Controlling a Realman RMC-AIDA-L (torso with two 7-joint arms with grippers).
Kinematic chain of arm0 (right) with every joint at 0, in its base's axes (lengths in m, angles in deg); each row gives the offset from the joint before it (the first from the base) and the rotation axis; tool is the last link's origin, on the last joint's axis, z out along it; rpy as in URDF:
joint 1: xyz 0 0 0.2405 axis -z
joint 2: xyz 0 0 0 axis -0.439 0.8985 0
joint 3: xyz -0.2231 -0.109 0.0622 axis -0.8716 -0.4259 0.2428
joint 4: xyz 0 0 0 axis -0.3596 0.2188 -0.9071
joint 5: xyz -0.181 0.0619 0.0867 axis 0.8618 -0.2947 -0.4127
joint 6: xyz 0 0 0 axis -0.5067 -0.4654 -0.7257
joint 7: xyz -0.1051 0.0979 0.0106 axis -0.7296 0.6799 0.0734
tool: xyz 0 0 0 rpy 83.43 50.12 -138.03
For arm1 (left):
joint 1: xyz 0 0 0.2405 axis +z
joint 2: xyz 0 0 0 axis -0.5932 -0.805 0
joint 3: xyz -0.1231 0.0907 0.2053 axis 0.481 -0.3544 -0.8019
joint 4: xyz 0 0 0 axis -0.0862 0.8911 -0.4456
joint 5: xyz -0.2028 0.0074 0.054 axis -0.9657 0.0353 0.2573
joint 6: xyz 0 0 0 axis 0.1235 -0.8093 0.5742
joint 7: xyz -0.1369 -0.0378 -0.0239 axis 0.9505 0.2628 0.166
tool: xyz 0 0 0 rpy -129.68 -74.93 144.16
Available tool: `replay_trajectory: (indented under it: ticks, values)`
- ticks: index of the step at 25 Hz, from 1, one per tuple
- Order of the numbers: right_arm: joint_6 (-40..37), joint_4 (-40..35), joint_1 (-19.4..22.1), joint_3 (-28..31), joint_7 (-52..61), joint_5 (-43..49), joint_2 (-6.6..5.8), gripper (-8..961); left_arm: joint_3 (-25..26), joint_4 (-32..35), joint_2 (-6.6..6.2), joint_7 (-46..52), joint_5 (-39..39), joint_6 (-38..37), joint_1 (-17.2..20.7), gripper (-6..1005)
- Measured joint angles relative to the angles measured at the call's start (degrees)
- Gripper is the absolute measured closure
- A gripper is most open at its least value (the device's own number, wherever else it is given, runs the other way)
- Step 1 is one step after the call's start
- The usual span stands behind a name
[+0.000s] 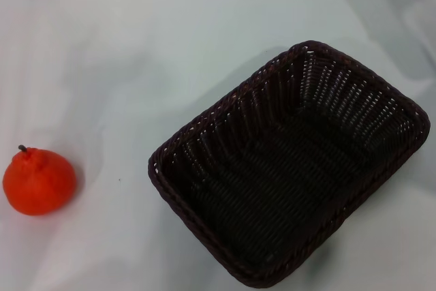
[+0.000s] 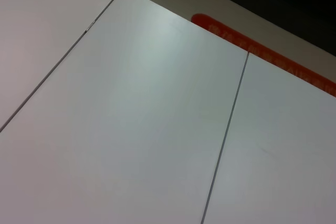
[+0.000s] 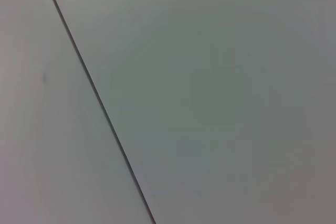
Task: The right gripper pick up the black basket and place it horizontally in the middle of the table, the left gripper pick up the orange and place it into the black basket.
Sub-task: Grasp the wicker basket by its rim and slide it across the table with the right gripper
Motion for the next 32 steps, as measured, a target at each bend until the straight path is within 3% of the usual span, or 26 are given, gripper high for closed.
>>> replay_trajectory:
  ticks: [13, 17, 19, 22, 24, 26, 32]
  values:
    - [0.0, -0.1, -0.8, -2.2, 0.5, 0.0, -0.47, 96, -0.1, -0.1, 0.0, 0.0, 0.0, 0.0, 0.0, 151]
    - [0.0, -1.7, -0.8, -5.8, 4.2, 3.0, -1.77, 99, -0.1, -0.1, 0.0, 0.0, 0.0, 0.0, 0.0, 174]
    - [0.1, -4.9, -0.9, -8.0, 11.2, 9.7, -3.28, 101, 0.0, -0.1, 0.0, 0.0, 0.0, -0.1, 0.0, 175]
    - [2.4, -12.4, -1.8, -11.7, 29.5, 26.7, -6.78, 104, 0.0, -0.2, -0.01, 0.0, 0.0, -0.2, -0.1, 175]
    - [7.6, -17.7, -3.4, -12.8, 42.9, 40.4, -9.11, 105, 0.0, -0.3, -0.05, 0.0, 0.0, -0.2, -0.3, 175]
    - [14.3, -22.6, -5.4, -12.7, 53.2, 52.8, -10.68, 107, 0.0, -0.5, -0.06, 0.0, 0.0, -0.2, -0.6, 175]
    - [32.6, -33.2, -10.4, -9.3, 66.3, 75.3, -11.29, 112, 0.0, -0.8, -0.09, -0.1, 0.0, -0.2, -1.3, 175]
